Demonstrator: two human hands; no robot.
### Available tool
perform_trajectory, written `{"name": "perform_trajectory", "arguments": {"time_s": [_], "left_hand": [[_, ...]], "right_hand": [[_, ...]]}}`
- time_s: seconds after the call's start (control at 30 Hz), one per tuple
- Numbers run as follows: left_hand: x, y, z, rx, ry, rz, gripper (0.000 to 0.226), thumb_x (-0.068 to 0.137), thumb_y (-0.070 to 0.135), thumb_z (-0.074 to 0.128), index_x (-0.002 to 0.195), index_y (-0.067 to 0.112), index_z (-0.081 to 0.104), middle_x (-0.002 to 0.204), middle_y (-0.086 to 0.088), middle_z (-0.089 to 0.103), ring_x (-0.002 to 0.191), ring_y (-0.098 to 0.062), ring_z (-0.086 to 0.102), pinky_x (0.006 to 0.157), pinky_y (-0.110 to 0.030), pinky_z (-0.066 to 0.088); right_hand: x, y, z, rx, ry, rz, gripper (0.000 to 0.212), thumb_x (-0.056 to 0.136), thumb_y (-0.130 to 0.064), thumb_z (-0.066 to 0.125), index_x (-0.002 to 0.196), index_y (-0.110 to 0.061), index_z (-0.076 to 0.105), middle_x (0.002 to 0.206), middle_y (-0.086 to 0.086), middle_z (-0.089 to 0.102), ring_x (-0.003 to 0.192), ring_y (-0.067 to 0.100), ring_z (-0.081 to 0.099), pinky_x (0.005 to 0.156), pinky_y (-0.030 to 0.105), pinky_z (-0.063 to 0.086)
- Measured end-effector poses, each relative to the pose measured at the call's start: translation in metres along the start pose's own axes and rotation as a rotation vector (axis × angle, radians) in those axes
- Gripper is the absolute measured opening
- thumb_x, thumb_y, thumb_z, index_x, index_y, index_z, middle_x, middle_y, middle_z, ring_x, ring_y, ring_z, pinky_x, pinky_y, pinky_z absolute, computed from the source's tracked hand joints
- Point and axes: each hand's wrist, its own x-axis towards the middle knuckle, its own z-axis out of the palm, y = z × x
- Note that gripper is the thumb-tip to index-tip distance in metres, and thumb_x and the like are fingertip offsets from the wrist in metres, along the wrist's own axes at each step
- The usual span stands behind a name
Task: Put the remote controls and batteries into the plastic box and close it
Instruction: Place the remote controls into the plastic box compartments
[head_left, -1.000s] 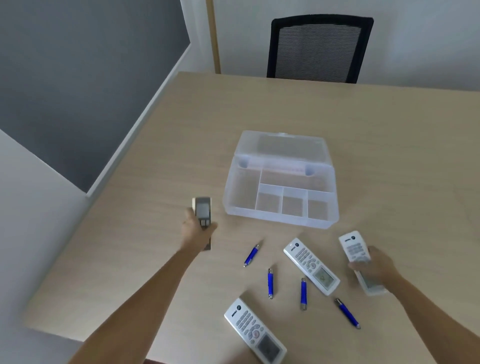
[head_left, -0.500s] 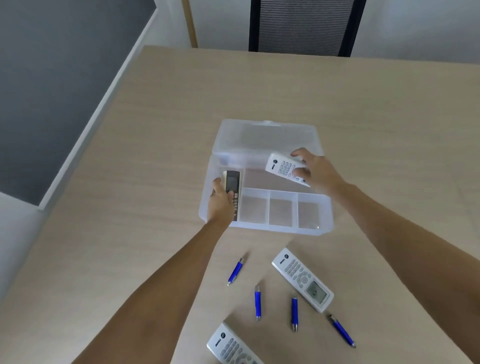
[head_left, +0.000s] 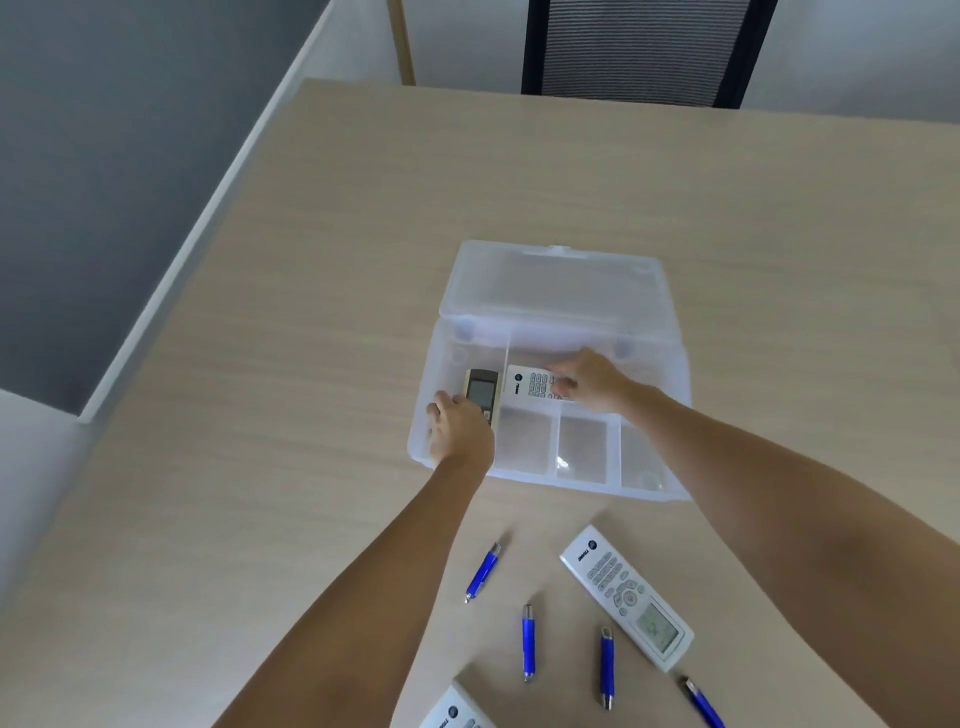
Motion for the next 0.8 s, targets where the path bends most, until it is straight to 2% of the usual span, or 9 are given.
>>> {"name": "perform_trajectory", "arguments": {"time_s": [0.07,0.13,0.23,0.33,0.4,0.47,0.53,0.7,0.8], "left_hand": [[-0.002,0.001,-0.007,-0.029,-0.005,0.009,0.038,0.097,0.009,0.042,0.133,-0.004,0.043,0.135,-0.02,0.041,0.124,-0.035,0.044,0.096,-0.044,0.048],[-0.009,-0.002,-0.016,-0.029,0.051,0.126,0.048,0.096,0.007,0.042,0.143,-0.002,0.032,0.138,-0.02,0.04,0.121,-0.035,0.046,0.1,-0.039,0.046],[-0.04,-0.016,-0.031,-0.205,0.172,0.388,0.057,0.096,0.01,0.046,0.149,0.005,0.028,0.134,-0.017,0.044,0.117,-0.032,0.047,0.094,-0.043,0.049],[-0.081,-0.046,-0.038,-0.221,0.198,0.603,0.047,0.095,0.013,0.05,0.141,0.006,0.044,0.133,-0.014,0.049,0.121,-0.03,0.049,0.097,-0.045,0.048],[-0.106,-0.072,-0.035,-0.153,0.107,0.698,0.04,0.095,0.015,0.052,0.134,0.006,0.051,0.131,-0.011,0.053,0.121,-0.028,0.052,0.1,-0.042,0.047],[-0.131,-0.097,-0.03,-0.086,-0.027,0.749,0.033,0.095,0.018,0.053,0.126,0.01,0.058,0.125,-0.007,0.058,0.117,-0.024,0.056,0.097,-0.039,0.049],[-0.155,-0.119,-0.019,-0.005,-0.172,0.811,0.028,0.093,0.023,0.056,0.119,0.013,0.061,0.119,-0.004,0.06,0.112,-0.022,0.056,0.093,-0.038,0.049],[-0.203,-0.152,0.025,0.297,-0.57,0.9,0.066,0.066,0.051,0.077,0.123,0.025,0.055,0.126,0.004,0.051,0.116,-0.016,0.05,0.096,-0.033,0.046],[-0.219,-0.162,0.05,0.447,-0.541,0.999,0.083,0.056,0.055,0.08,0.128,0.025,0.052,0.13,0.004,0.047,0.12,-0.016,0.044,0.1,-0.031,0.036]], "right_hand": [[-0.007,-0.006,0.0,-0.037,-0.033,0.016,0.031,0.099,-0.012,0.039,0.121,0.0,0.058,0.108,0.023,0.059,0.101,0.029,0.055,0.09,0.035,0.045],[-0.021,-0.014,-0.002,-0.041,-0.033,0.046,0.038,0.101,-0.015,0.034,0.134,-0.001,0.047,0.121,0.023,0.058,0.114,0.034,0.054,0.092,0.036,0.041],[-0.061,-0.021,-0.003,0.035,0.166,0.003,0.05,0.101,-0.023,0.04,0.148,-0.009,0.032,0.14,0.021,0.051,0.129,0.035,0.049,0.104,0.036,0.037],[-0.122,-0.015,0.011,0.116,0.478,-0.128,0.034,0.097,-0.016,0.051,0.129,-0.006,0.057,0.109,0.019,0.069,0.098,0.031,0.066,0.088,0.03,0.045],[-0.166,-0.007,0.029,0.1,0.569,-0.197,0.018,0.093,-0.011,0.056,0.106,-0.006,0.068,0.082,0.01,0.072,0.07,0.023,0.067,0.07,0.029,0.051],[-0.204,0.003,0.053,0.062,0.531,-0.194,0.01,0.091,-0.009,0.059,0.089,-0.008,0.069,0.064,-0.006,0.065,0.053,0.007,0.056,0.059,0.026,0.047],[-0.227,0.015,0.079,0.002,0.428,-0.103,0.01,0.09,-0.011,0.061,0.087,-0.007,0.069,0.064,-0.008,0.061,0.053,0.004,0.052,0.059,0.028,0.046],[-0.242,0.03,0.131,-0.114,0.131,0.219,0.036,0.09,-0.033,0.059,0.107,-0.002,0.061,0.103,0.017,0.059,0.095,0.034,0.06,0.081,0.039,0.05],[-0.239,0.025,0.147,-0.097,0.081,0.309,0.052,0.084,-0.04,0.065,0.119,-0.003,0.054,0.115,0.018,0.053,0.106,0.035,0.055,0.085,0.041,0.048]]}}
